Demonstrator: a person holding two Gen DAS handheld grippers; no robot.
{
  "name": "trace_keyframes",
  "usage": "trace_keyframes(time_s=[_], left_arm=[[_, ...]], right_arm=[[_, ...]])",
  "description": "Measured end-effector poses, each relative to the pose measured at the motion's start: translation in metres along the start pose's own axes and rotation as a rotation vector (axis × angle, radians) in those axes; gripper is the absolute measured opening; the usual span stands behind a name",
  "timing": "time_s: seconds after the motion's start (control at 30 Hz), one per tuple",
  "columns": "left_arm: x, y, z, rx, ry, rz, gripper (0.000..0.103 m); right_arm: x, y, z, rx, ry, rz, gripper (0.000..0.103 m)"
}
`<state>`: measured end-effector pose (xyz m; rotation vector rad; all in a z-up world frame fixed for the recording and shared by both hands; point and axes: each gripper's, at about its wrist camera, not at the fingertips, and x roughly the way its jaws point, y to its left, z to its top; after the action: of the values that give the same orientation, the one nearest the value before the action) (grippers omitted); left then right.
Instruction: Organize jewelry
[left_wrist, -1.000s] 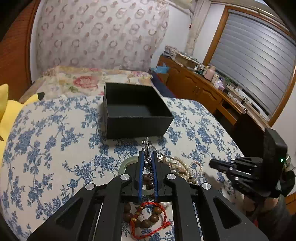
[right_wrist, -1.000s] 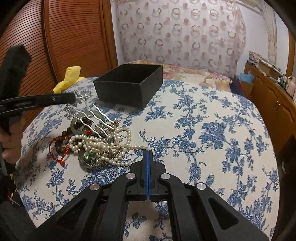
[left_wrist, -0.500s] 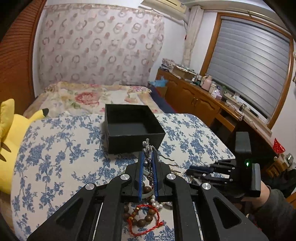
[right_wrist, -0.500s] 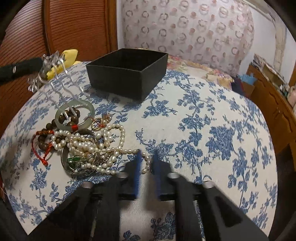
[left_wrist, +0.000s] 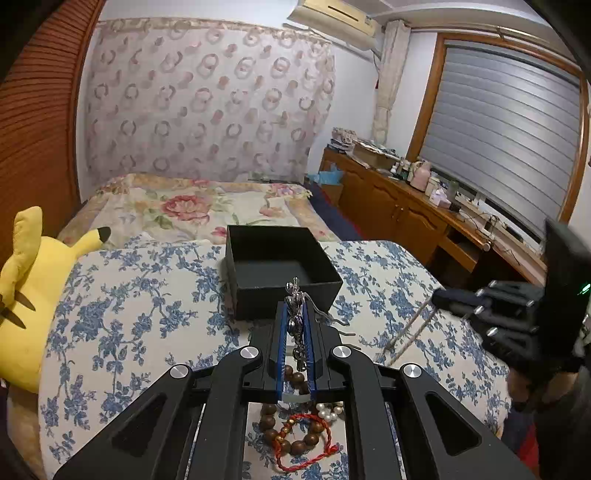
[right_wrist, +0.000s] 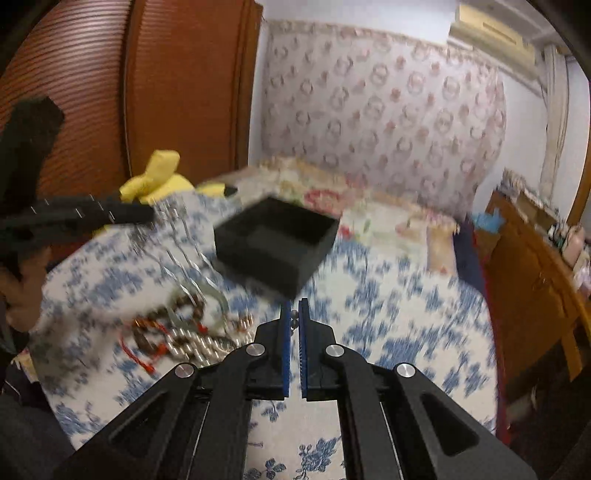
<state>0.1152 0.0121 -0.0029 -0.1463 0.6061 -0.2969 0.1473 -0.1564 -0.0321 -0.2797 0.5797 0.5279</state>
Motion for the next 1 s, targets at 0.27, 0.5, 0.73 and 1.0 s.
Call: trace_keyframes(time_s=[0.27, 0.5, 0.73, 1.0], left_arm=[[-0.012, 0.001, 0.009, 0.006, -0.029, 0.008, 0.008], [-0.015, 0.004, 0.014, 0.000, -0.043, 0.012, 0.008], [-0.015, 0.005, 0.015, -0.002, -0.044, 0.011, 0.008], [-0.014, 0.005, 0.013, -0.009, -0.042, 0.012, 0.008]], right_arm=[[-0.042, 0.003, 0.036, -0.038, -0.105, -0.029, 0.004], [-0.064, -0.007, 0.059, -0.048, -0.167, -0.067, 0.004], [-0.058, -0.010, 0.067, -0.059, -0.161, -0.076, 0.004], [-0.010, -0.007, 0.054, -0.034, -0.065, -0.032, 0.005]])
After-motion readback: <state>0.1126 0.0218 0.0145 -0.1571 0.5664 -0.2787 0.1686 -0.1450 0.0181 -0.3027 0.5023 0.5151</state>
